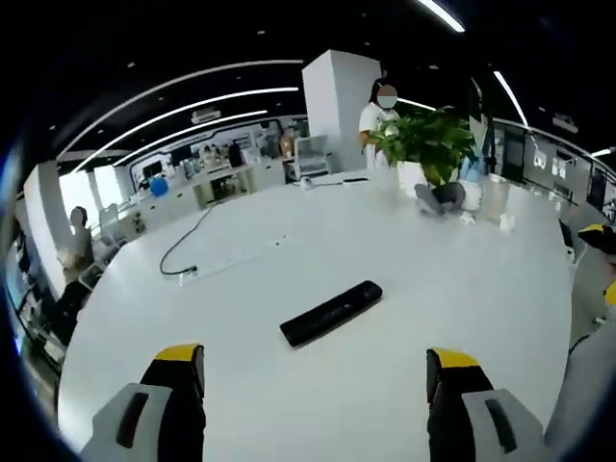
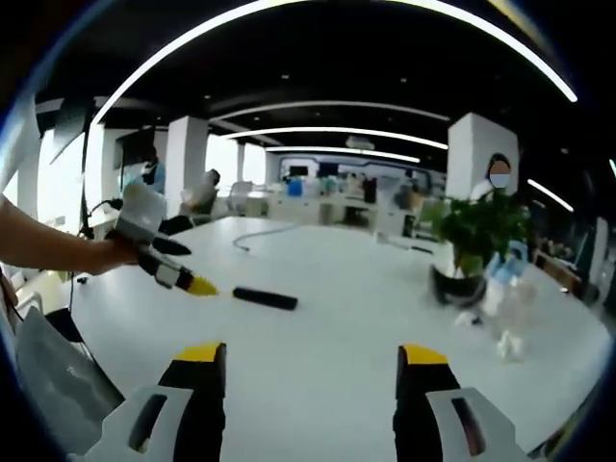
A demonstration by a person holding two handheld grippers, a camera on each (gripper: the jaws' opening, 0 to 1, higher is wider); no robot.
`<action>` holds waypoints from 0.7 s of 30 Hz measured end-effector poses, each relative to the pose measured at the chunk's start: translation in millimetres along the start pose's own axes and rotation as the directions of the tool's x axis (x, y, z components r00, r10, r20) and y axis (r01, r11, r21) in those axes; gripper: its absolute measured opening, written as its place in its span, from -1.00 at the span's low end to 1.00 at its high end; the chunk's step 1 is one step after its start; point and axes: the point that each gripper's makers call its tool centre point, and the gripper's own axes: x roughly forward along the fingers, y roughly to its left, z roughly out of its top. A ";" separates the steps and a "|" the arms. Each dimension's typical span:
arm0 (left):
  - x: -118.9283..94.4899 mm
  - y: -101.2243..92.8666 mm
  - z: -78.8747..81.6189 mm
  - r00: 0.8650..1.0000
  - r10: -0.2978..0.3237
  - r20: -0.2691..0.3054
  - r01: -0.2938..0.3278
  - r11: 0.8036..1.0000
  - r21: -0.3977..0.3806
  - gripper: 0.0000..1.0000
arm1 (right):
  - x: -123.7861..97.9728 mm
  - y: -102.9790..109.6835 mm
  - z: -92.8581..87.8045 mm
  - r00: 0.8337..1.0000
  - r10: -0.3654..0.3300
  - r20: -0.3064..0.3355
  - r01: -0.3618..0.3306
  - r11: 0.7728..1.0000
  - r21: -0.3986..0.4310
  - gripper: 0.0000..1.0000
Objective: Press the specified remote control buttons in sequence, fully releasing each button before pressing the next.
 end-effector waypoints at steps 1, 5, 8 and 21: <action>-3.5 0.2 -0.5 1.000 0.002 0.001 -0.002 1.000 -0.004 1.00 | -0.2 -0.4 0.3 1.000 -0.001 0.002 0.001 1.000 0.003 0.41; -18.8 2.2 -3.5 1.000 0.023 0.002 -0.023 1.000 -0.018 1.00 | -1.7 0.1 4.8 1.000 0.008 0.028 -0.009 1.000 0.027 0.45; -27.8 2.0 -6.6 0.999 0.032 0.003 -0.032 0.999 -0.033 1.00 | -1.6 0.5 5.7 0.999 0.010 0.034 -0.011 0.999 0.030 0.48; -86.1 5.1 -29.5 0.991 0.130 0.041 -0.127 0.990 -0.064 1.00 | -5.3 -15.8 13.9 0.994 -0.069 0.089 0.064 0.996 0.056 0.76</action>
